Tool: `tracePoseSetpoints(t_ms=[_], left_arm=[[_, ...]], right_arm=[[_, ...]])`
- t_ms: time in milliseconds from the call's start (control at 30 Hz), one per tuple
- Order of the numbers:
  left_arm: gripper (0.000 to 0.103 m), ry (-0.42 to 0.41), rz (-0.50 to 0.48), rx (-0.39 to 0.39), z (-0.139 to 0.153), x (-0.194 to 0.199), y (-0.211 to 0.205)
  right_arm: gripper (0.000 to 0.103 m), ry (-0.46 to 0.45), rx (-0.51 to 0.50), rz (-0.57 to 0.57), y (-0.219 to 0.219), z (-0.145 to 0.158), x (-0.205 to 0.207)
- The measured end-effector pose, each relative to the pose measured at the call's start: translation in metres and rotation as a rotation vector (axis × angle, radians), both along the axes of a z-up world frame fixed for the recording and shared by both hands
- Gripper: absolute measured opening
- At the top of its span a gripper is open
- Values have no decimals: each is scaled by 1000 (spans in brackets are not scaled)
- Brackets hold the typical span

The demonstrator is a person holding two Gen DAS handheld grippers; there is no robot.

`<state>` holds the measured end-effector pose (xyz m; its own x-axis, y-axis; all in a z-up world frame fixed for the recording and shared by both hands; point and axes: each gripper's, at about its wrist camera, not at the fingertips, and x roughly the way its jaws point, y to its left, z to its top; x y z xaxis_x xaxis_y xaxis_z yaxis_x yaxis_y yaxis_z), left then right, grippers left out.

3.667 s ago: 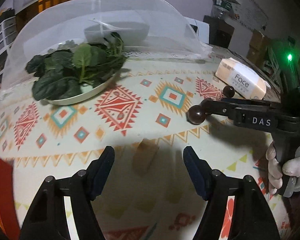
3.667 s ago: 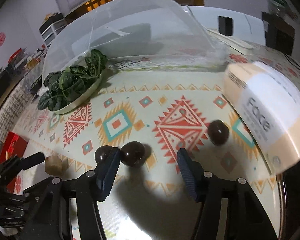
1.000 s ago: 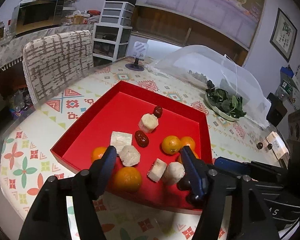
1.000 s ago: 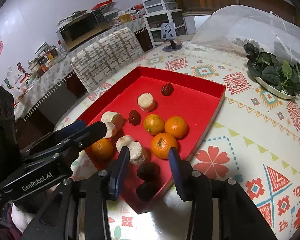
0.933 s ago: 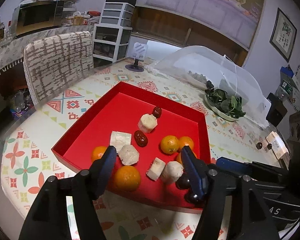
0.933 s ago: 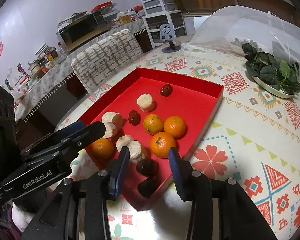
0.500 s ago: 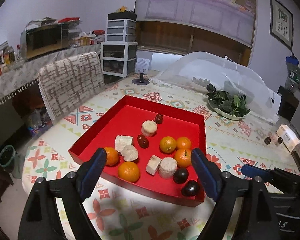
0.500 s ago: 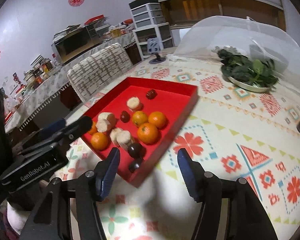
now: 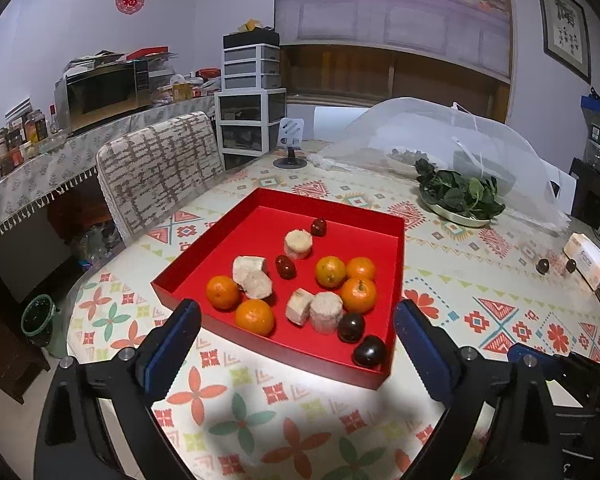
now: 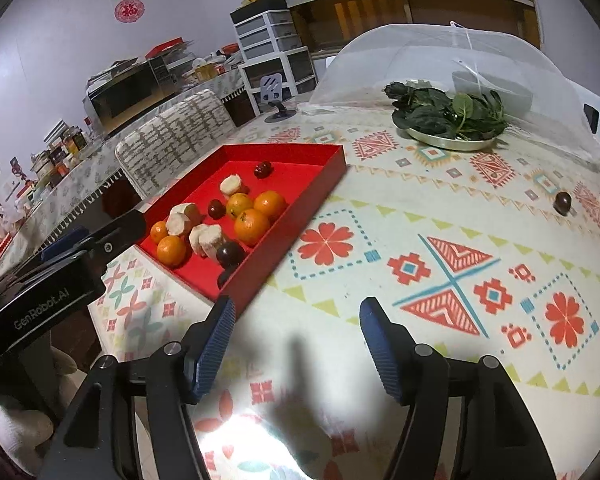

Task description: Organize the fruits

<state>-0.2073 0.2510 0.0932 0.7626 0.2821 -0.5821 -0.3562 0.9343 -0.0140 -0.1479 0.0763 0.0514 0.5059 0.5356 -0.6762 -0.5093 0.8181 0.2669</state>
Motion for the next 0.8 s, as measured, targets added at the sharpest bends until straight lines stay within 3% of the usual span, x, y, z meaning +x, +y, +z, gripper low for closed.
tracePoseSetpoints(t_ms=[133, 267, 400, 467, 667, 800], left_arm=[[97, -41, 15, 31, 8, -10, -11], [103, -196, 158, 154, 33, -42, -22], [103, -320, 252, 260, 44, -69, -32], [103, -293, 223, 241, 45, -67, -30], [103, -124, 142, 41, 27, -44, -11], [103, -63, 145, 11, 14, -35, -14]], right_arm=[[71, -15, -1, -2, -5, 2, -8], [71, -34, -2, 1, -9, 6, -15], [72, -49, -6, 10, -9, 9, -22], [72, -53, -5, 14, -9, 9, -24], [74, -54, -17, 27, -6, 8, -29], [77, -49, -24, 24, -8, 6, -29]])
